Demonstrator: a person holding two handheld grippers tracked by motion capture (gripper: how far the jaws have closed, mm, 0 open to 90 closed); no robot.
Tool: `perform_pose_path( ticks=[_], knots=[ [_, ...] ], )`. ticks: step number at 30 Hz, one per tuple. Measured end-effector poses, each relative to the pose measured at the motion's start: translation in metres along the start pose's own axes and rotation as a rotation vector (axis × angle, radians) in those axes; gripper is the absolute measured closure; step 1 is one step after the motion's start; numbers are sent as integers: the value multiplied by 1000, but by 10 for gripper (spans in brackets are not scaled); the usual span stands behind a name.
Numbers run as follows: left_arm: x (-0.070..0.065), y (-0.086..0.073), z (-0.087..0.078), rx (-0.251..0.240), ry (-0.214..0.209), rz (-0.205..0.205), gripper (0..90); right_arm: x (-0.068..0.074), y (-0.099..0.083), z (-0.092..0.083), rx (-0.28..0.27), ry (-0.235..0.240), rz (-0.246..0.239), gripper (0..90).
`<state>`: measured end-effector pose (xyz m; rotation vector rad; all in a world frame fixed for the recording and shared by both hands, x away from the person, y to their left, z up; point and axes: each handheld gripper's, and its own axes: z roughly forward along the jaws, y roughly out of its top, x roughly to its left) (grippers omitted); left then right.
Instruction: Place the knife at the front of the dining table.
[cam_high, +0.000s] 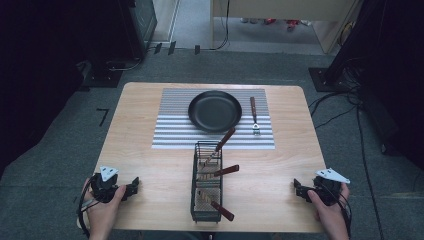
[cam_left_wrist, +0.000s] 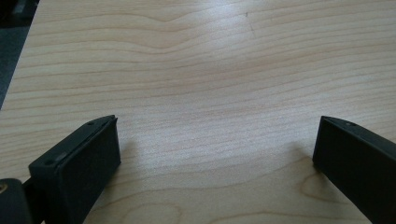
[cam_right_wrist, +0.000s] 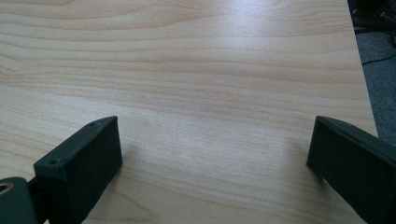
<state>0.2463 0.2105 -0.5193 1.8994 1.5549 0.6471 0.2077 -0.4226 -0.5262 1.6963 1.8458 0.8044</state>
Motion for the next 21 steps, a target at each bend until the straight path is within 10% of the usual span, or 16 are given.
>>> perform_pose_path(
  ticks=[11, 21],
  knots=[
    [-4, 5, 1, 12, -12, -6, 0, 0, 0, 0, 0, 0, 0, 25],
    [-26, 43, -15, -79, -125, -5, 1, 0, 0, 0, 0, 0, 0, 25]
  ],
)
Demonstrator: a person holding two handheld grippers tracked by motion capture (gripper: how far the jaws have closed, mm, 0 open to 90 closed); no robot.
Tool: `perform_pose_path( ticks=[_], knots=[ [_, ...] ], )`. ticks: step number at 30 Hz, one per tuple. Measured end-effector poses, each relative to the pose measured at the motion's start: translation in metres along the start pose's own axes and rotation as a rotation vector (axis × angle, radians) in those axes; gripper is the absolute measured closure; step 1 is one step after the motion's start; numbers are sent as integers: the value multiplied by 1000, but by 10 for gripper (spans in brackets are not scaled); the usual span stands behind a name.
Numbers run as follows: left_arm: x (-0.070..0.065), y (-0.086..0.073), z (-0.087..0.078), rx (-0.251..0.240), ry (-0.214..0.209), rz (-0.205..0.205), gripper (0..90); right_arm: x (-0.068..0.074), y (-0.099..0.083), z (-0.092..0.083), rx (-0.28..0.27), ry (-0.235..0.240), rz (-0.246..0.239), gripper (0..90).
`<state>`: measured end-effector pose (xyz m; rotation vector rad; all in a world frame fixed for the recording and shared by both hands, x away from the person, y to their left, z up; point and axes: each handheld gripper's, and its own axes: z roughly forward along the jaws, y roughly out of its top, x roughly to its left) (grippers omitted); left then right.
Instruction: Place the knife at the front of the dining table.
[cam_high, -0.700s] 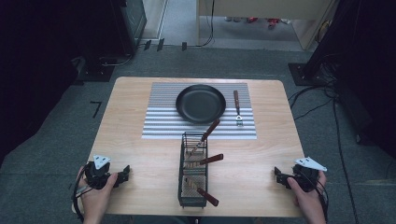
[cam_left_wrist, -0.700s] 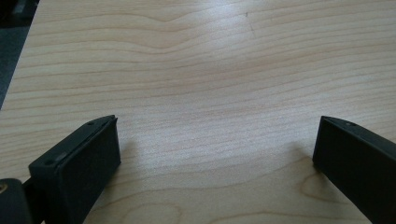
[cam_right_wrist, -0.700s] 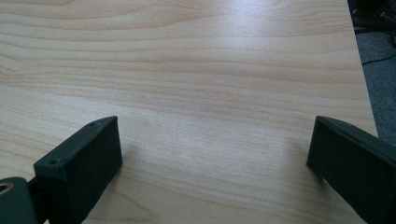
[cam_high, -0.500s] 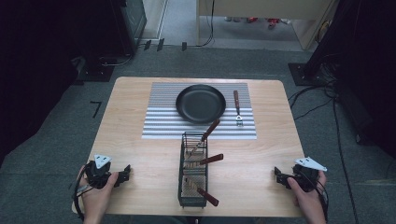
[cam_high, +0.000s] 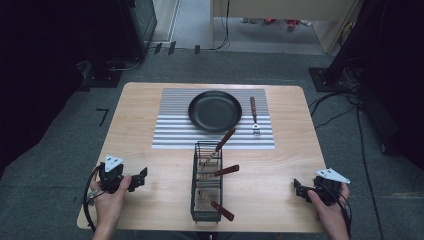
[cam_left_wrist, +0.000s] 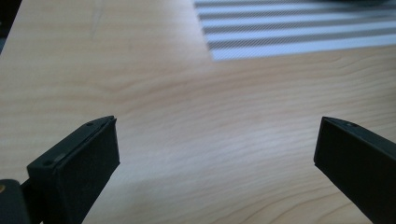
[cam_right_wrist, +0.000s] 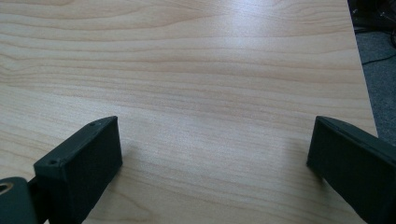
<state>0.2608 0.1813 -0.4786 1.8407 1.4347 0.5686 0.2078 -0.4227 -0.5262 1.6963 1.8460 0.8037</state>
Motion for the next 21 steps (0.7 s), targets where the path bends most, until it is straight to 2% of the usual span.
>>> perform_pose_path(
  ticks=[4, 10, 16, 18, 19, 20, 21],
  knots=[
    [-12, 22, -3, -27, -63, 10, 1, 0, 0, 0, 0, 0, 0, 25],
    [-32, 51, -5, -76, -115, 41, 1, 0, 0, 0, 0, 0, 1, 25],
    [-49, 72, -2, -104, -170, 51, 1, 0, 0, 0, -1, 1, -1, 25],
    [-53, 74, -1, -106, -177, 57, 1, 0, 0, 0, -2, 0, 0, 25],
    [-61, 79, 1, -109, -197, 85, 1, 0, 0, 0, -1, 1, -1, 25],
    [-61, 79, 1, -109, -197, 85, 1, 0, 0, 0, -1, 1, -1, 25],
    [-69, 85, 2, -110, -219, 111, 1, 0, 0, 0, -1, 1, -1, 25]
  ],
)
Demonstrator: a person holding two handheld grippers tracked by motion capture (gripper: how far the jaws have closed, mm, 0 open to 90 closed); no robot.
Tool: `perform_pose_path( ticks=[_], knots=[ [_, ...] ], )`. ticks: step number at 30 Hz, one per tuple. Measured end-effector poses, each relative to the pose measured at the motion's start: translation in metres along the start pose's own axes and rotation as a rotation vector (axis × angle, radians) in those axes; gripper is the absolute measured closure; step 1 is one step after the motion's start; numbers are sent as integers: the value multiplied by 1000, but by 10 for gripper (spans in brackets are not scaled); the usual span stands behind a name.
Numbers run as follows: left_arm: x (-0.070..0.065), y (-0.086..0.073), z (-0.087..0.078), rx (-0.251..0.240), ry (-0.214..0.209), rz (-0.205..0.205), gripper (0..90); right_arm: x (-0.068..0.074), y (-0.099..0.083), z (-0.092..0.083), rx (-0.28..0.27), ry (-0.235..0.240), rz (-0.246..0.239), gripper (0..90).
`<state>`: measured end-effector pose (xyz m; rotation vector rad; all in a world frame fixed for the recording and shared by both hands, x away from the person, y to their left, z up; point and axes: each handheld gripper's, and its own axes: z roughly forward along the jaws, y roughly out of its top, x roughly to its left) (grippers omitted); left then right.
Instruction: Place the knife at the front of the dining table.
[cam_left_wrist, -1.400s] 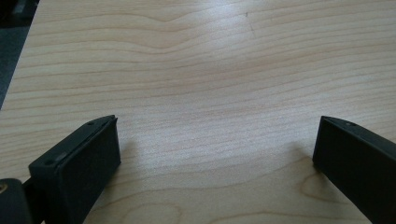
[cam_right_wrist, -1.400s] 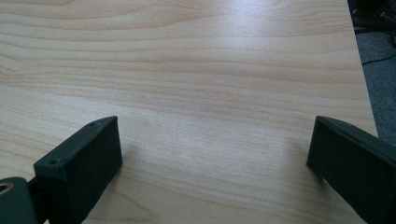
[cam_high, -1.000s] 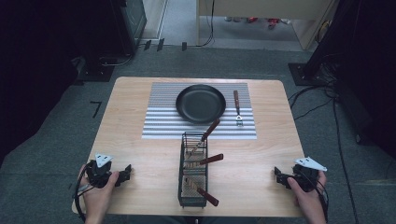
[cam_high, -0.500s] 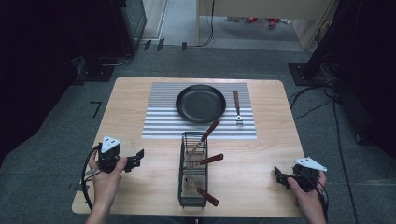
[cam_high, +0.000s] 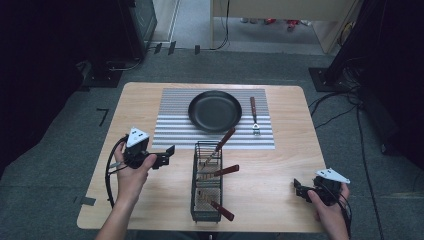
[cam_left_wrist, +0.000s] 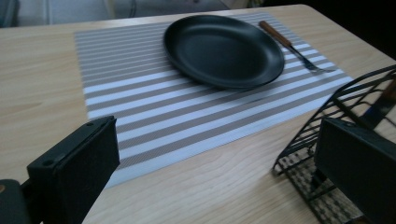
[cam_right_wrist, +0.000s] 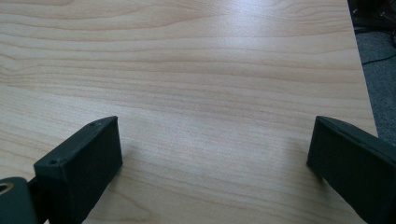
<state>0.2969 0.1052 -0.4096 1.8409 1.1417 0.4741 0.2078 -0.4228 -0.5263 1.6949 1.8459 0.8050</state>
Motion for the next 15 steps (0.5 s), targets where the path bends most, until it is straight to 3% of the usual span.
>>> perform_pose_path(
  ticks=[15],
  knots=[
    [-28, 29, 24, -32, -154, 45, 1, 0, 0, 0, -1, 0, 1, 25]
  ],
)
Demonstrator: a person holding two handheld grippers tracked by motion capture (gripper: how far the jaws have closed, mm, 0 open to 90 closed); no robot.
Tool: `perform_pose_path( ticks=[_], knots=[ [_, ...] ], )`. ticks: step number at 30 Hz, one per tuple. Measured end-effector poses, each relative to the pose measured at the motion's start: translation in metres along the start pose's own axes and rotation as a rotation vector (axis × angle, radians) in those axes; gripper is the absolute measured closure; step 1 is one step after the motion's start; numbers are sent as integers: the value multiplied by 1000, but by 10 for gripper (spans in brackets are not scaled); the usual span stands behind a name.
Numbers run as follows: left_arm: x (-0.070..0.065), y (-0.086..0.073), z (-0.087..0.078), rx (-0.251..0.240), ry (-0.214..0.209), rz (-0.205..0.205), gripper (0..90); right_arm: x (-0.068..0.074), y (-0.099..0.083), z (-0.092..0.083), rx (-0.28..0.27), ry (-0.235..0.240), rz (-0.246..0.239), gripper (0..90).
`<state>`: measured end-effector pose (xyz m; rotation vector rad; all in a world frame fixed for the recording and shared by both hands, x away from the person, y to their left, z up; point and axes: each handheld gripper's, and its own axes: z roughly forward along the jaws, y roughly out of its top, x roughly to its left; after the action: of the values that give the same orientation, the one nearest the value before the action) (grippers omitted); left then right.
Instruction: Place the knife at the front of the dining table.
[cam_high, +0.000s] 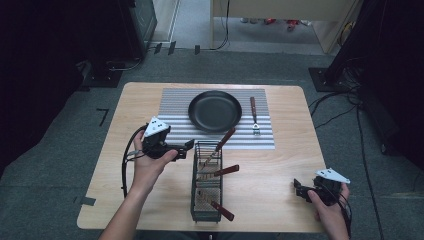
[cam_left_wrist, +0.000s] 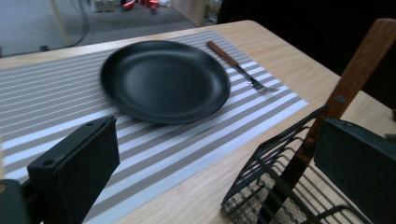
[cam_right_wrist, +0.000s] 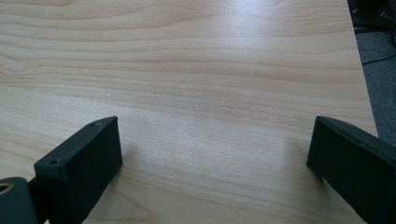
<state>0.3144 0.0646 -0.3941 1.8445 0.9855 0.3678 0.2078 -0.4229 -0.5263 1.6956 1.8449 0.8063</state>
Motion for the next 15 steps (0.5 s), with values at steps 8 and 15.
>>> perform_pose_path(
  ticks=[8, 15],
  knots=[
    [-13, 17, 21, 20, -66, 40, 51, 0, 0, 0, 1, 0, 0, 25],
    [-34, 29, 34, 24, -176, 174, 176, 0, 0, 0, 0, 0, 2, 25]
  ],
)
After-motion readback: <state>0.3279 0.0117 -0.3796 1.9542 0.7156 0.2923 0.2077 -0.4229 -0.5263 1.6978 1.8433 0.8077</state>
